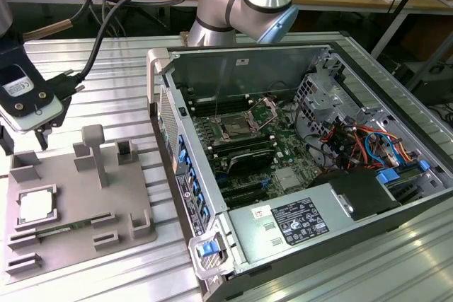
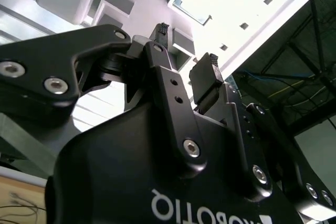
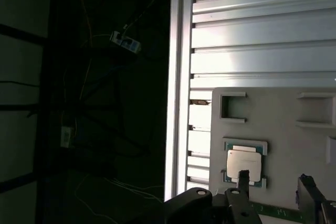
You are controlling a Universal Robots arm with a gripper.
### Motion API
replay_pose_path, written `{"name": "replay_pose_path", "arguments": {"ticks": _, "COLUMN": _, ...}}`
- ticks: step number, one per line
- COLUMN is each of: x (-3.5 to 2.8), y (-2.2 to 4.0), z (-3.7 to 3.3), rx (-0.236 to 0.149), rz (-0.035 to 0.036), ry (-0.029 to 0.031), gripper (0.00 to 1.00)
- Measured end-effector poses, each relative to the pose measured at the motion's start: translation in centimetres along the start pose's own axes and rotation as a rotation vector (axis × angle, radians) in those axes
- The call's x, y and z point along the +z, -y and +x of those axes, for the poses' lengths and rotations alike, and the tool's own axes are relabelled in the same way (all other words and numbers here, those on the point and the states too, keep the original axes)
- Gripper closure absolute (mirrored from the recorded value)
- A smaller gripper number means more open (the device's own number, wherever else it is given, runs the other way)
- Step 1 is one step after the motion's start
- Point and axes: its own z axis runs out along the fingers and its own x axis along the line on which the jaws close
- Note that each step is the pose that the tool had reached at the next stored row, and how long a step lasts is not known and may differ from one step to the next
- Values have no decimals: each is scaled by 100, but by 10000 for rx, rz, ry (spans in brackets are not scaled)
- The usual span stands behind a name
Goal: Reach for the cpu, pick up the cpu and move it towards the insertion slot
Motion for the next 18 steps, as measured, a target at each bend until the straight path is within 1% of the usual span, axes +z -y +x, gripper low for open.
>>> {"name": "replay_pose_path", "arguments": {"ticks": 4, "x": 1, "y": -1, "z": 17, "rx": -2, "rz": 0, "ry": 1, "gripper": 55}}
{"name": "replay_pose_path", "arguments": {"ticks": 13, "x": 3, "y": -1, "z": 19, "rx": -2, "rz": -1, "ry": 2, "gripper": 55}}
{"name": "replay_pose_path", "arguments": {"ticks": 16, "x": 28, "y": 1, "z": 18, "rx": -46, "rz": 1, "ry": 0, "gripper": 55}}
{"name": "replay_pose_path", "arguments": {"ticks": 17, "x": 38, "y": 2, "z": 18, "rx": -95, "rz": 1, "ry": -1, "gripper": 55}}
{"name": "replay_pose_path", "arguments": {"ticks": 18, "x": 60, "y": 3, "z": 18, "rx": -236, "rz": 3, "ry": -6, "gripper": 55}}
